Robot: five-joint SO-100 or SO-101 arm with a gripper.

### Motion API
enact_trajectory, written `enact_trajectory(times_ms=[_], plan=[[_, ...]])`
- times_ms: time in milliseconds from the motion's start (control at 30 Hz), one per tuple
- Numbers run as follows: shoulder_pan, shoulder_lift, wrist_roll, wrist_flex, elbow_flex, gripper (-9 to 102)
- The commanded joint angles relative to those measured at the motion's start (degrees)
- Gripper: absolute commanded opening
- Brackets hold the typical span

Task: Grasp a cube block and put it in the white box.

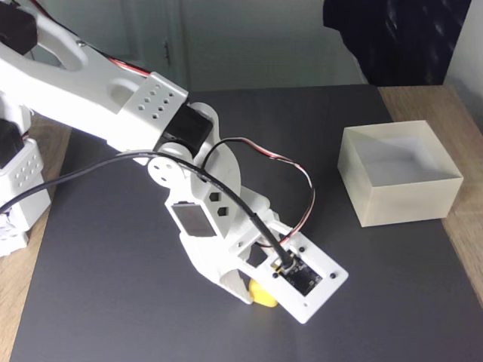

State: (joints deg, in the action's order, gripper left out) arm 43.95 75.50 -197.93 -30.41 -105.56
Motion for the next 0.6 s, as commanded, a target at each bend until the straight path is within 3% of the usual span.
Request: enact_trajectory(times_ms=[0, 333, 567], plan=[[-0.9, 0.3, 0.4, 0.7, 2.4, 20], [-1.3, 0.4, 0.5, 0.7, 1.7, 13], [-1.8, 0.7, 0.5, -0.7, 1.6, 2]])
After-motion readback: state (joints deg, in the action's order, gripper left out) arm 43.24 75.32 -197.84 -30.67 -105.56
